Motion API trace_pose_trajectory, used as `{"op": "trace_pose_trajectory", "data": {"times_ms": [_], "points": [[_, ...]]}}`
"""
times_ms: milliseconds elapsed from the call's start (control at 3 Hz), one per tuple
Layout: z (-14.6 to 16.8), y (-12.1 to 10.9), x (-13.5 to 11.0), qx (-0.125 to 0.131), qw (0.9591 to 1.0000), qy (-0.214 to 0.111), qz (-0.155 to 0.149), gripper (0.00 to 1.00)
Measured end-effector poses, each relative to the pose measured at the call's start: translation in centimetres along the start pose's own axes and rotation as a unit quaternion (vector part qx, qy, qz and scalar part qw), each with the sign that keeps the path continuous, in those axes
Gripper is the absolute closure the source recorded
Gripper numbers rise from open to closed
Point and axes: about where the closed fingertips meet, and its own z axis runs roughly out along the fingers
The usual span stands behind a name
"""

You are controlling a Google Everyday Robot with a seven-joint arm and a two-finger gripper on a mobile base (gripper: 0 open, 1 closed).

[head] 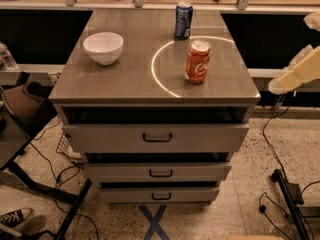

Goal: Place coke can into white bowl

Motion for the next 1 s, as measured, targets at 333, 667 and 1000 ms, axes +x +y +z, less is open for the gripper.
{"op": "trace_pose_trajectory", "data": {"times_ms": [333,667,1000], "points": [[1.0,-4.5,0.0,0.037,0.9922,-0.107,0.053,0.00],[3.0,-6.7,-1.0,0.051,0.9753,-0.198,0.083,0.00],[3.4,-6.8,-1.9,0.050,0.9709,-0.217,0.087,0.00]]}}
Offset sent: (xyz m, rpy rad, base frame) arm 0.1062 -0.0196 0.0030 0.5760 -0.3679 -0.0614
